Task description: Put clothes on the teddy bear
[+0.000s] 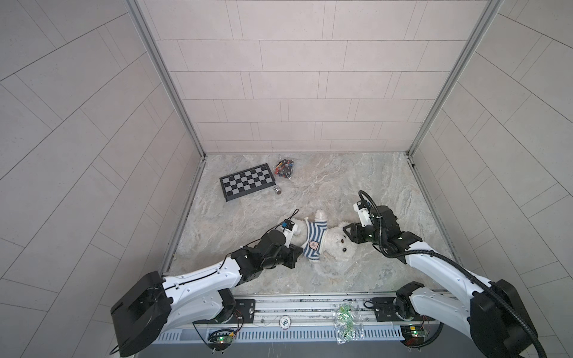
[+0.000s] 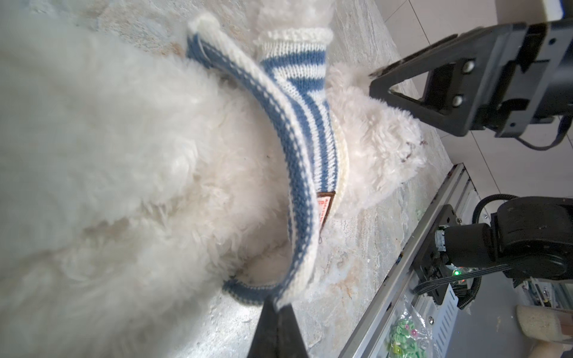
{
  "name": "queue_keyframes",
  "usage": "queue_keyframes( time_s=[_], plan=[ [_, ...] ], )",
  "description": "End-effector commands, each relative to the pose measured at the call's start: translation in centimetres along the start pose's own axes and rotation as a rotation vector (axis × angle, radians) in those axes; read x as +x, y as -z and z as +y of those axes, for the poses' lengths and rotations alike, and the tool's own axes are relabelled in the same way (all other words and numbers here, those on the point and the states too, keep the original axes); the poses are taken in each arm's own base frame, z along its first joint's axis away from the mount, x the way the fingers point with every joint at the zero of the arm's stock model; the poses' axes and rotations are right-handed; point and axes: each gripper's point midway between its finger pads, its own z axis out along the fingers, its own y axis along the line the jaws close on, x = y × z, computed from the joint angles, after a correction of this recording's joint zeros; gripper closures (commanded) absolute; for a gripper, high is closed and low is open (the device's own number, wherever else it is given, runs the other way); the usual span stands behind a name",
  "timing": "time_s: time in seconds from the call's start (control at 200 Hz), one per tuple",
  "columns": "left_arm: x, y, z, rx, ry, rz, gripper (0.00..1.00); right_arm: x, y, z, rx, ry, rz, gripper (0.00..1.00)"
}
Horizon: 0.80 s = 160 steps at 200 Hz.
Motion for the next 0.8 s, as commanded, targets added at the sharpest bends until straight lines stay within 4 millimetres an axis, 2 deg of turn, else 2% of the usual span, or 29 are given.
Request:
queue_keyframes(
  time_s=[0.0, 0.22, 0.375, 0.461, 0.581, 0.796],
  plan=[
    [-1.2, 0.2, -1.3, 0.061, 0.007, -0.036, 1.00, -1.8, 2.1, 0.1, 0.038, 0.033, -0.067, 0.43],
    [-1.5, 0.6, -2.1, 0.100, 0.021, -0.042, 1.00, -1.3, 5.2, 0.5, 0.054, 0.039, -0.095, 0.32],
    [-1.8, 1.1, -2.4, 0.108, 0.026, -0.053, 1.00, -1.1, 7.1, 0.9, 0.047, 0.043, -0.117, 0.31],
    [-1.9, 1.4, -2.6, 0.119, 0.036, -0.058, 1.00, -0.4, 7.6, 1.6, 0.025, 0.049, -0.100, 0.31],
    [-2.1, 1.9, -2.8, 0.123, 0.044, -0.066, 1.00, 1.1, 7.7, 3.2, -0.037, 0.039, -0.088, 0.31],
    [-2.0, 2.0, -3.6, 0.153, 0.061, -0.067, 1.00, 3.2, 7.1, 7.6, -0.152, 0.088, -0.092, 0.31]
  ],
)
